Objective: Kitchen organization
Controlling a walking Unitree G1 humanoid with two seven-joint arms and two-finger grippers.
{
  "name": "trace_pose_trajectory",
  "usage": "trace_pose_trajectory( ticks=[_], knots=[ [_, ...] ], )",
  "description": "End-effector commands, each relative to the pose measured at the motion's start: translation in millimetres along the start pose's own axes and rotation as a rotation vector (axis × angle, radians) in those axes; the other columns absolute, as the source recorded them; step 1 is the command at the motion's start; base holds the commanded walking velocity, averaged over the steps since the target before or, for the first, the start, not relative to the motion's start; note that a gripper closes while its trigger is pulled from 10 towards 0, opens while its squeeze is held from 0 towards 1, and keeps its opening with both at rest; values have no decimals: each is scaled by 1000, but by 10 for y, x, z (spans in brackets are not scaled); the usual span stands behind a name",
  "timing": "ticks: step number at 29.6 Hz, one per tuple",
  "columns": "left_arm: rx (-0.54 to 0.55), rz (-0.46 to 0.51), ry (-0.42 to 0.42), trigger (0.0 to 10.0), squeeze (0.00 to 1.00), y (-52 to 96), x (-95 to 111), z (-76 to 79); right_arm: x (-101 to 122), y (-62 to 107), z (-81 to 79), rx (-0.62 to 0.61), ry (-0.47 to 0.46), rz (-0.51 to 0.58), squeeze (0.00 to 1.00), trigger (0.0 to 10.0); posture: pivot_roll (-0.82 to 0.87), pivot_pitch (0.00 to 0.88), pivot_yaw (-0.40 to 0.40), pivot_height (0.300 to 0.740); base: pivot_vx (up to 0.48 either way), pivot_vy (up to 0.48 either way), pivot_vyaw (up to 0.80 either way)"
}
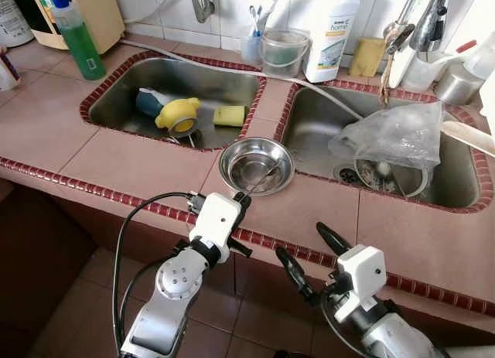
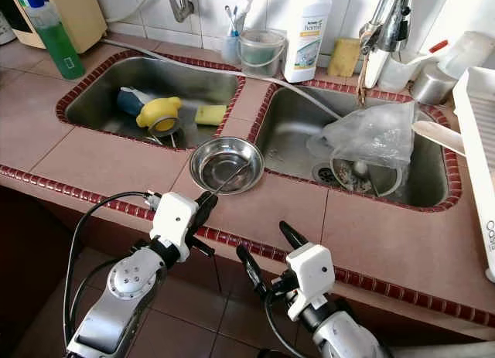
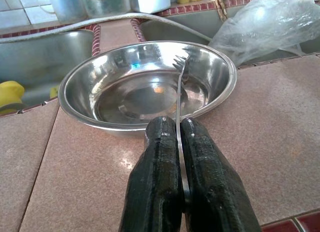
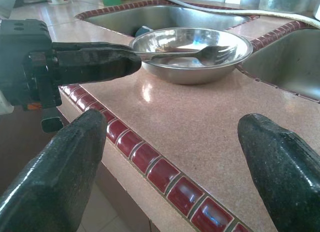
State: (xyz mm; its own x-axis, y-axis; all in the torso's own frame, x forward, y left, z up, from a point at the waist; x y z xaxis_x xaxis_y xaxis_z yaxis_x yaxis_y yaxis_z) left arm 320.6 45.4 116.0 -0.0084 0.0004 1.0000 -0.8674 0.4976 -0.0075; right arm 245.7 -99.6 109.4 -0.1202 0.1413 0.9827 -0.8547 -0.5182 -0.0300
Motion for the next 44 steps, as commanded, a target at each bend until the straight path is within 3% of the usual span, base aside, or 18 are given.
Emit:
trace_pose_trajectory(
  ticks=[1, 11, 23, 28, 34, 35, 36, 37, 40, 44],
  knots=[
    [5, 25, 1, 0, 0, 0, 85, -10, 39, -6, -16, 11, -7, 11, 0, 10000, -141, 142, 13, 740, 0, 0, 0],
    [7, 29, -6, 0, 0, 9, 93, -48, 93, -34, -11, 17, -9, 36, 0, 10000, -143, 132, 11, 740, 0, 0, 0],
    [6, 43, -5, 0, 0, 4, 149, -91, 398, -146, 66, 13, -8, 139, 0, 10000, -141, 123, 5, 740, 0, 0, 0],
    [14, 69, -14, 0, 0, -6, 249, -179, 488, -209, 104, 6, -17, 169, 0, 10000, -134, 115, 4, 740, 0, 0, 0],
    [41, 112, 11, 0, 0, -17, 395, -325, 427, -297, 172, -24, -27, 166, 0, 10000, -115, 100, -3, 740, 0, 0, 0],
    [42, 122, 19, 5059, 0, -20, 432, -358, 440, -329, 192, -34, -29, 175, 0, 10000, -113, 98, -3, 740, 0, 0, 0],
    [42, 128, 25, 5059, 0, -21, 456, -379, 449, -351, 206, -42, -31, 181, 0, 10000, -112, 96, -5, 740, 0, 0, 0],
    [43, 150, 27, 10000, 0, -27, 522, -425, 488, -414, 250, -60, -30, 199, 0, 10000, -105, 89, -6, 740, 0, 0, 0],
    [58, 189, 68, 10000, 0, -32, 622, -522, 563, -526, 346, -98, -13, 230, 0, 10000, -98, 77, -8, 740, 0, 0, 0],
    [79, 198, 41, 10000, 0, -41, 664, -600, 613, -596, 454, -150, -5, 253, 0, 10000, -86, 66, -10, 740, 0, 0, 0]
  ],
)
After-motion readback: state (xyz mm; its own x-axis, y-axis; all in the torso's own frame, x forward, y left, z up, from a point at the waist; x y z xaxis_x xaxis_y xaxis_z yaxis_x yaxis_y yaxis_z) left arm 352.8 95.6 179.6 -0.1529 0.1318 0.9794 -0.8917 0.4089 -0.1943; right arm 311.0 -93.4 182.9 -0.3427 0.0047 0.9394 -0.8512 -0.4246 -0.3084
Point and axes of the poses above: a point about 5 cm out from each wrist's last joint towards the gripper, its own y axis pointing back from the gripper into the wrist, its own x axis along the axis of the wrist's last joint, z = x × y, the point moved 6 cm from there along -y, pointing out of the wrist towards the gripper, and after that the axes turned 9 degrees about y, right-handed, at the moved point
